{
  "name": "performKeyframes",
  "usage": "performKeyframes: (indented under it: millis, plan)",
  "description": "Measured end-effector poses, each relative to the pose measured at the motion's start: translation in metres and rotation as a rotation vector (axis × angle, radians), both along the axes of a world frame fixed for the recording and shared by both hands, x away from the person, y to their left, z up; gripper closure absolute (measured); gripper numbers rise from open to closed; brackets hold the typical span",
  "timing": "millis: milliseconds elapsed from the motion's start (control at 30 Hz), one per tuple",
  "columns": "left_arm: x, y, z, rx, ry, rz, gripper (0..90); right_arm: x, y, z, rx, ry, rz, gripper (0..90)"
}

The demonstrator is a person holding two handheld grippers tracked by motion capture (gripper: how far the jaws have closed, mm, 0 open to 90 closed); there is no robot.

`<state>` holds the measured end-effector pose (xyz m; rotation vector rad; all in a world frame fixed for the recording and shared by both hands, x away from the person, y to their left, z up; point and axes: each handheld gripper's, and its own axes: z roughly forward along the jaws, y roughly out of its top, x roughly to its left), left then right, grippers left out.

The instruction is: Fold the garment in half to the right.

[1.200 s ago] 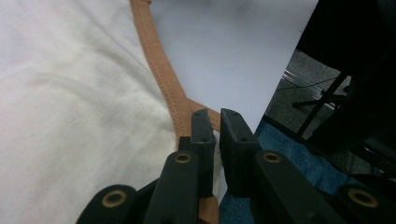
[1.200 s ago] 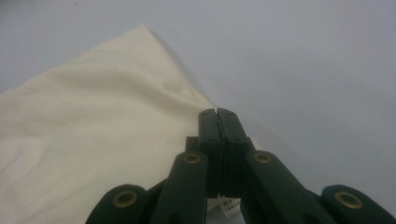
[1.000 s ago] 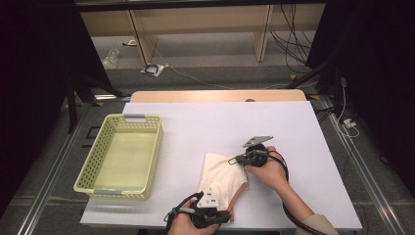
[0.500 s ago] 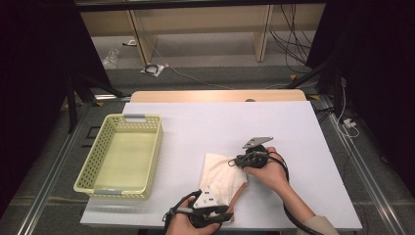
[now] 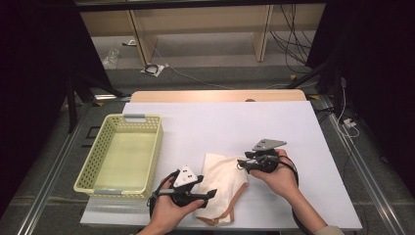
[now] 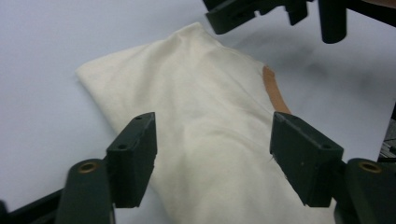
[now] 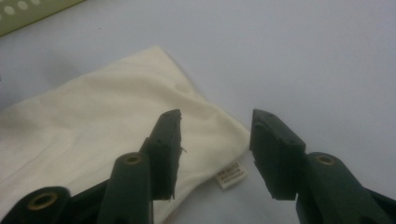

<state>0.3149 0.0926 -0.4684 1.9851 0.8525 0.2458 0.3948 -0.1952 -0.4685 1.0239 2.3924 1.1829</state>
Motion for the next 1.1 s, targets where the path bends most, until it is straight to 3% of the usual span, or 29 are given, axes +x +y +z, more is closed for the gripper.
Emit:
performKeyframes:
  millis: [133,500,767,1100]
  plan:
    - [0.003,0.005,-0.001,-0.021,0.007,-0.001,29.9,-0.014,-0.009,-0.001,-0.002,-0.01,0.001,49.7]
    - [0.006,0.014,-0.005,-0.024,0.023,-0.002,26.6,-0.046,-0.034,-0.003,0.039,-0.007,-0.035,40.2]
    - [0.005,0.014,-0.004,-0.032,0.022,-0.012,26.3,-0.059,-0.04,-0.004,0.068,-0.006,-0.058,31.6]
    - [0.005,0.012,-0.004,-0.029,0.019,-0.023,26.9,-0.066,-0.044,-0.006,0.086,-0.016,-0.07,29.0]
